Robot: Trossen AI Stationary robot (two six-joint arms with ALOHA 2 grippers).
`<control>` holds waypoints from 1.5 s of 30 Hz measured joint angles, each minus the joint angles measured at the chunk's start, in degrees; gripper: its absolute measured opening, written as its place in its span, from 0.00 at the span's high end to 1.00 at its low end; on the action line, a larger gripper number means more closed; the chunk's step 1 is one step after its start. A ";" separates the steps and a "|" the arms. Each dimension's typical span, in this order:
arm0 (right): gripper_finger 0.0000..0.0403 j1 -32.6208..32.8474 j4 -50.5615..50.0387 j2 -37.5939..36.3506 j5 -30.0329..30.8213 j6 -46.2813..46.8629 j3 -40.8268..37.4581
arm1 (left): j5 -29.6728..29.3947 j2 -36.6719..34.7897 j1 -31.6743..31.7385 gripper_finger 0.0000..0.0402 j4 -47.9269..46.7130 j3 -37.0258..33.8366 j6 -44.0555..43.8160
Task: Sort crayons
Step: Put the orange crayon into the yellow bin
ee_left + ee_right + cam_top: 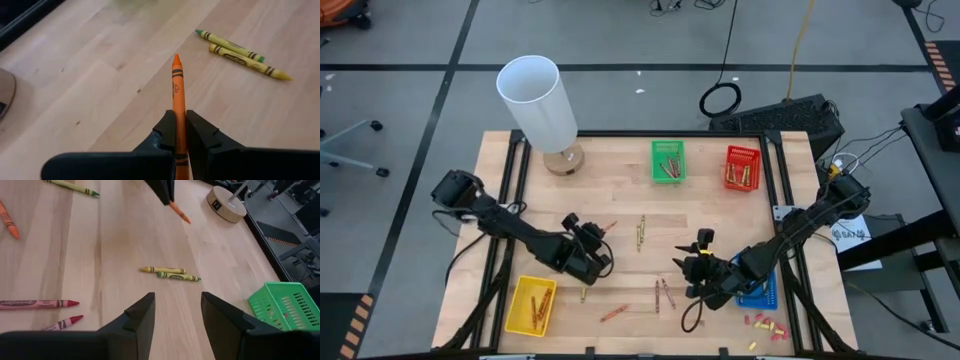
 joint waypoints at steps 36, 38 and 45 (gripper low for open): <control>0.64 -0.19 2.10 0.00 -1.49 -2.01 -0.30 | -1.84 -7.41 -5.09 0.95 0.14 0.24 77.45; 0.64 -0.19 2.14 0.00 -1.49 -2.16 -0.30 | -1.84 -7.41 -5.09 0.95 0.14 0.26 77.24; 0.64 -0.19 2.15 0.00 -1.49 -2.16 -0.30 | -1.48 -7.41 -5.08 0.95 0.18 0.26 77.07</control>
